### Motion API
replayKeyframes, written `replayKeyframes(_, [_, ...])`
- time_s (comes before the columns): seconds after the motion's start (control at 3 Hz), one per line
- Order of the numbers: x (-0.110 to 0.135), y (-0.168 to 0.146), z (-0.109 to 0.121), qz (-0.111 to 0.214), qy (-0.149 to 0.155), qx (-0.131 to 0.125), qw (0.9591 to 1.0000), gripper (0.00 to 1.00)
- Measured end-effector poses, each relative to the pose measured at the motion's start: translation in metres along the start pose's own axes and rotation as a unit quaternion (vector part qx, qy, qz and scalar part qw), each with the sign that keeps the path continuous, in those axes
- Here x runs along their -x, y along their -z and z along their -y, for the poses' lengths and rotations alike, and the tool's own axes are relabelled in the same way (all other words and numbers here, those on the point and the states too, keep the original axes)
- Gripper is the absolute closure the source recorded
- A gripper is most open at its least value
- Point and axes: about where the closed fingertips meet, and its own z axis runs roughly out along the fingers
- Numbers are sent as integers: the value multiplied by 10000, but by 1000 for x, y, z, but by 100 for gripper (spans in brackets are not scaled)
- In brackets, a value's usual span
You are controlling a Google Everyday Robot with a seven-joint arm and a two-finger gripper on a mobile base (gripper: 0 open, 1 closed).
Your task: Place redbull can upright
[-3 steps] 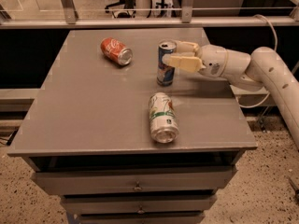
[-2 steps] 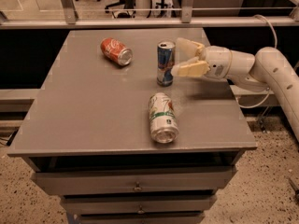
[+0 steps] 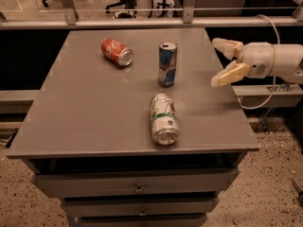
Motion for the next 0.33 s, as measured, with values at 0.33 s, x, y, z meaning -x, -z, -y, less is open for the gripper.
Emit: replayKeyframes(0.33, [-2, 1, 1, -50, 5, -6, 10000, 0])
